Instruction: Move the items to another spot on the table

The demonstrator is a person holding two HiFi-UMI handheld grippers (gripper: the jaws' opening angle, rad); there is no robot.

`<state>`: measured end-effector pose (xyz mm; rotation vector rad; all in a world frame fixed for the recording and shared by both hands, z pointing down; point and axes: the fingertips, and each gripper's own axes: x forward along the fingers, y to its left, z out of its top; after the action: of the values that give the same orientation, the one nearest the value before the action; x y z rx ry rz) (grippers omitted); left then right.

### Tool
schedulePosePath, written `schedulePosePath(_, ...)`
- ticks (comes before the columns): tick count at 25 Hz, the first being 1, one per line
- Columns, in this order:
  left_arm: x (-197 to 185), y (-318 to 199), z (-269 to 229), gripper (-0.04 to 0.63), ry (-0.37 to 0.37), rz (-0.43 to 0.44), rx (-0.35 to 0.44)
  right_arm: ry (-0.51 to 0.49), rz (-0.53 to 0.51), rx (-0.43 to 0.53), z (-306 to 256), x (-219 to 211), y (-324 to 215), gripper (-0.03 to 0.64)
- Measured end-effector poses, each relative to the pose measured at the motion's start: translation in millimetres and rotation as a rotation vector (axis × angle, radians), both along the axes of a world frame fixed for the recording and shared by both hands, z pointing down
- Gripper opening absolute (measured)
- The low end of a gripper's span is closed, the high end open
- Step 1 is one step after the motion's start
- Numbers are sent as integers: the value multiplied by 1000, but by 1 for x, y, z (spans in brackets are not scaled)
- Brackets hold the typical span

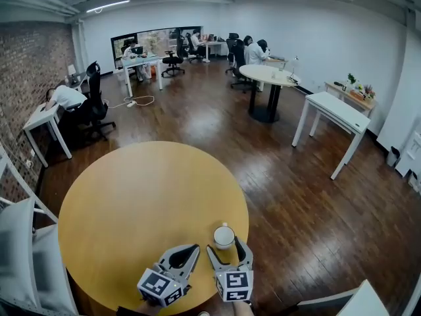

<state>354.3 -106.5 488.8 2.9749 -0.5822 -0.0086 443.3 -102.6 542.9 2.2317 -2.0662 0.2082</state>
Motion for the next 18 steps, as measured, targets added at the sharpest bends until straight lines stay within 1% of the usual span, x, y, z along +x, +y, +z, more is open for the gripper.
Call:
schedulePosePath(1, -1, -5, 5, 18, -6, -10, -9, -13, 5, -16, 10, 4, -6, 373)
schedulePosePath(2, -1, -11, 10, 20, -10, -19, -16, -26, 8, -30, 19, 8, -12, 398)
schedulePosePath(4, 1, -21, 18, 18, -14, -37, -25, -47, 12, -51, 37, 17, -22, 410)
schedulePosePath(6, 4, -31, 28, 20, -21, -53, -38, -63, 10, -71, 56, 23, -30, 436)
schedulePosePath(7, 6, -35, 33, 18, -24, -58, -47, -68, 7, -81, 65, 24, -33, 436)
schedulePosePath(8, 8, -39, 38, 18, -27, -61, -57, -72, 5, -89, 73, 25, -36, 456)
schedulePosePath(14, 25, -49, 56, 18, -43, -65, -70, -77, -18, -117, 102, 30, -55, 457)
schedulePosePath(18, 29, -58, 59, 18, -43, -68, -71, -38, -43, -131, 110, 31, -69, 456)
